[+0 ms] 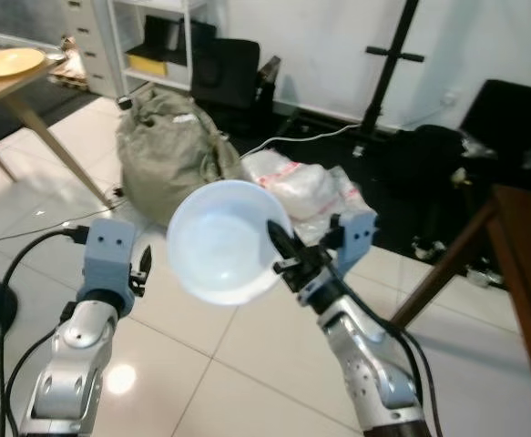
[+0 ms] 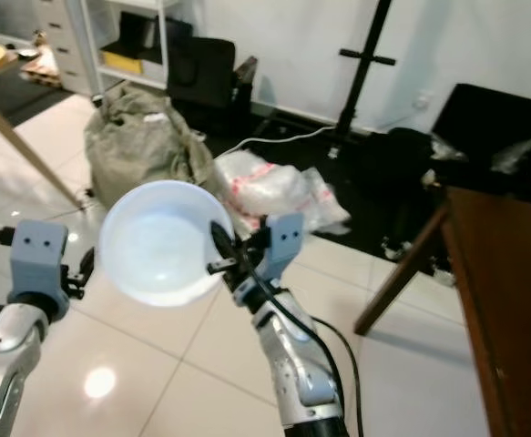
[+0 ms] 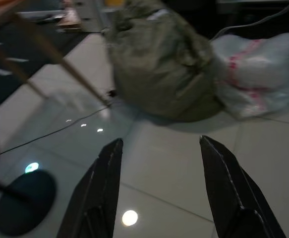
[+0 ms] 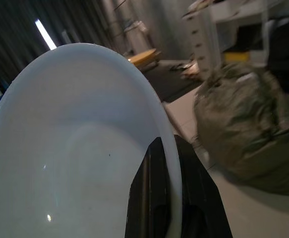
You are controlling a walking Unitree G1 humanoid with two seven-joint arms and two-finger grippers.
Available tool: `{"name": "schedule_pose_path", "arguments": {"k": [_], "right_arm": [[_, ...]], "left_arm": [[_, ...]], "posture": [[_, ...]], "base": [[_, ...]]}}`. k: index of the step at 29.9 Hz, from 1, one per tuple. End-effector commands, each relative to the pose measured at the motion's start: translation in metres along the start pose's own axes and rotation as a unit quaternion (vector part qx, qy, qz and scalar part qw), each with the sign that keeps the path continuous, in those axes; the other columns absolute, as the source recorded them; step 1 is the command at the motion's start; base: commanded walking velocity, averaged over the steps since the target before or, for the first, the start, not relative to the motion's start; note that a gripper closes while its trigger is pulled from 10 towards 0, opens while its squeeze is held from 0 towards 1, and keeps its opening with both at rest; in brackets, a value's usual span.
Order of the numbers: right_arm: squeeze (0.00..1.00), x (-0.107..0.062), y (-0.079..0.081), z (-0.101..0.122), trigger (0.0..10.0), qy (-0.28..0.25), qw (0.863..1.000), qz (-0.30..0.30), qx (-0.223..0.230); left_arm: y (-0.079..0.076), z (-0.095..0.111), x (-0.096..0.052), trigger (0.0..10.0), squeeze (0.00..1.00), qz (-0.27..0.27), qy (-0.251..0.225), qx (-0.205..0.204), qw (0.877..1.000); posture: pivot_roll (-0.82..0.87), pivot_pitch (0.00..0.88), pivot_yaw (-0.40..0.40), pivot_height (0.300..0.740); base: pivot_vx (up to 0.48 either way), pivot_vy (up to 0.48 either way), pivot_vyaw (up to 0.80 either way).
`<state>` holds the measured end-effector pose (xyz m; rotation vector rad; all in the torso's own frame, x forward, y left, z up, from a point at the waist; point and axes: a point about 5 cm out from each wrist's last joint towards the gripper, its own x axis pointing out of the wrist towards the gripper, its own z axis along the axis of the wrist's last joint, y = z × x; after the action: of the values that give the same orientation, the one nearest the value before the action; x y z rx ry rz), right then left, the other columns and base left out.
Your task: Setting the table
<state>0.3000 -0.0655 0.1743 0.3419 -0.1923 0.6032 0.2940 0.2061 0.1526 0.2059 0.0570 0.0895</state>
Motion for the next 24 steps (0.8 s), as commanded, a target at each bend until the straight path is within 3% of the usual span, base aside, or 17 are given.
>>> {"name": "schedule_pose_path", "arguments": {"k": [1,24], "right_arm": [[0.0,-0.0021,-0.0021,-0.0006,10.0,-0.001,1.0,-0.006,0.006],[0.0,-0.0023,-0.0013,-0.0005,10.0,-0.002,1.0,-0.005,0.007]], "left_arm": [[-0.0014,-0.0061,-0.0008,10.0,0.0,0.0,0.014,0.006,1.0],[-0.0002,-0.0055,-0.0004,10.0,0.0,0.005,0.013,0.006,1.0]], "posture": [[0.07,0.043,0.049,0.74],[0.06,0.047,0.051,0.74]], "base": [[0.0,0.0,0.79],[0.0,0.0,0.79]]}}
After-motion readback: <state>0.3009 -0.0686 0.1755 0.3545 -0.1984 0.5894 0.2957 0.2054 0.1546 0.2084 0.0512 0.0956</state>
